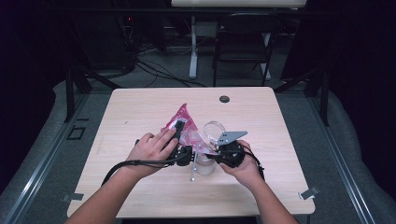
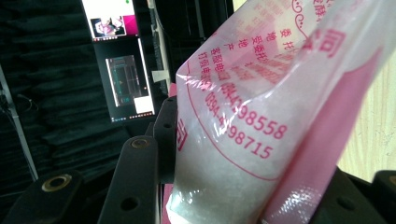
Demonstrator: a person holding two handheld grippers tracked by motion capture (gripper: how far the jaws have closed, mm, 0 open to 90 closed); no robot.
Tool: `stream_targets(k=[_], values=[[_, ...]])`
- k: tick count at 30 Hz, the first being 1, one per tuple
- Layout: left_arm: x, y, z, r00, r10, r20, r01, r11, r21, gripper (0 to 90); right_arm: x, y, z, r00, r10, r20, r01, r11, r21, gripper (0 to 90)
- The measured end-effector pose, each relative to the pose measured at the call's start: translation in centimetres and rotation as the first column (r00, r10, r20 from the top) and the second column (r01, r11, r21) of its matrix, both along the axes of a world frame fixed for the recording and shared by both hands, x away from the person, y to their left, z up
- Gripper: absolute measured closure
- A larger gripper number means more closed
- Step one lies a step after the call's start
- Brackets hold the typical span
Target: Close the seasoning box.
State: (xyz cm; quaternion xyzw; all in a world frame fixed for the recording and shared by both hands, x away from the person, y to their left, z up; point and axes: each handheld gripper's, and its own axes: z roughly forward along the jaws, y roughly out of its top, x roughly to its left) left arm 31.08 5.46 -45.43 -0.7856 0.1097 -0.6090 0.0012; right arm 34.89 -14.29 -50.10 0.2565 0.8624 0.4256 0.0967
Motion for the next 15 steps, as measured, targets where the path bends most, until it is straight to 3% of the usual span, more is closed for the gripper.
stream_targets(k=[15], values=[[0.15, -0.10, -0.08, 1.0000, 0.002, -0.008, -0.002, 1.0000, 0.007, 62.3, 0.03, -0.06, -0.08, 1.0000, -0.004, 0.001, 0.004, 1.000, -0.019, 90.0]])
